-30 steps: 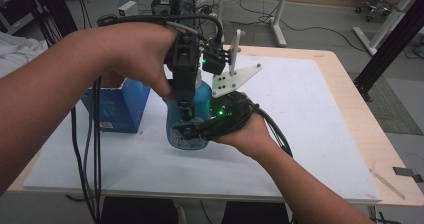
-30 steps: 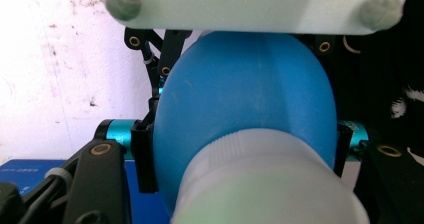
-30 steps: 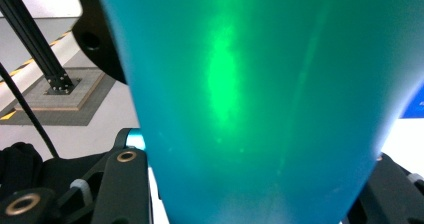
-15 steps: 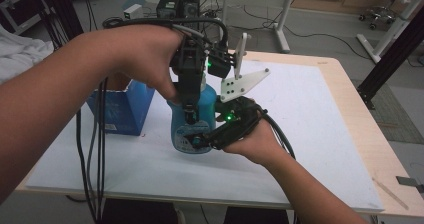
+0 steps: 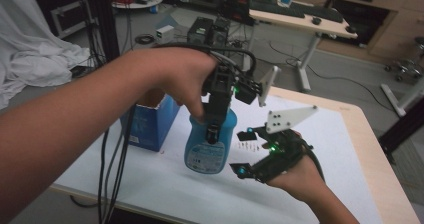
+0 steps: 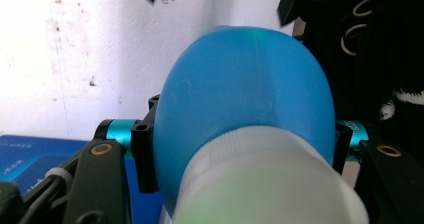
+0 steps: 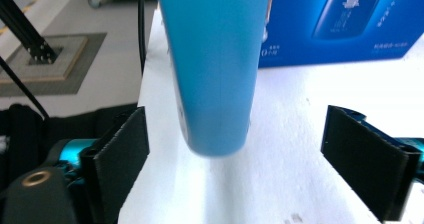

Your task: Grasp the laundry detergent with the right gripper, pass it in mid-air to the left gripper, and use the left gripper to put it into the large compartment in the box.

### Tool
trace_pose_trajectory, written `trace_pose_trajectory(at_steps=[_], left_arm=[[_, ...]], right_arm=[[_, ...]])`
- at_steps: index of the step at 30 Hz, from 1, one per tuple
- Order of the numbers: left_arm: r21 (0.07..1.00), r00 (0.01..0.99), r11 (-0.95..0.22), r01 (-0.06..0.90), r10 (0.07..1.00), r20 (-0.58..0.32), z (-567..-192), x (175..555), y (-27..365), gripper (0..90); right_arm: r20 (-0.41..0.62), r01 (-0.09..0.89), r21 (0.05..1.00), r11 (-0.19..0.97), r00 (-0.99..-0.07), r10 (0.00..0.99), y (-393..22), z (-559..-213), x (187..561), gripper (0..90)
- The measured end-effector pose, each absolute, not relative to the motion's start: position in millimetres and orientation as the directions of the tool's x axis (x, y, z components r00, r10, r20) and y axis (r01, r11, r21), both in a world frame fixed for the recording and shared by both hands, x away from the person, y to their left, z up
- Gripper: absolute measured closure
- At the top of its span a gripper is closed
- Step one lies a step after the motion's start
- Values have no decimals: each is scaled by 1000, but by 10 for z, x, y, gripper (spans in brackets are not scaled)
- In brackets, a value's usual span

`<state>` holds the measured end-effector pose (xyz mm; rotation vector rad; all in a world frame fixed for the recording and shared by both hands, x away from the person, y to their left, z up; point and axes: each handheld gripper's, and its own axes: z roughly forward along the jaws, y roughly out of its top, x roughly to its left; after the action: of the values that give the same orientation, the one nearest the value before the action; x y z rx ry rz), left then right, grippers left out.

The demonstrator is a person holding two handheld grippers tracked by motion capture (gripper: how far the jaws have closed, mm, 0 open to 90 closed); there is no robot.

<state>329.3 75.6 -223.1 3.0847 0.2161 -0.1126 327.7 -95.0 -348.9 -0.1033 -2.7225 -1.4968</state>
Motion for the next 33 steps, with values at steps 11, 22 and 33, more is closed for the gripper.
trace_pose_trajectory(at_steps=[11, 22, 33], left_arm=[[32, 969, -970, 240, 237, -75, -1932, 3385, 916, 380], [27, 880, -882, 471, 468, -86, -1514, 3580, 1199, 380], [98, 649, -644, 759, 761, -26, -1122, 3770, 1667, 380]], right_arm=[[17, 40, 696, 717, -999, 40, -1115, -3234, 3400, 7], [-23, -6, 495, 869, -1000, 6, -1251, -2872, 3555, 8], [-34, -28, 421, 906, -999, -15, -1305, -2767, 3578, 8]])
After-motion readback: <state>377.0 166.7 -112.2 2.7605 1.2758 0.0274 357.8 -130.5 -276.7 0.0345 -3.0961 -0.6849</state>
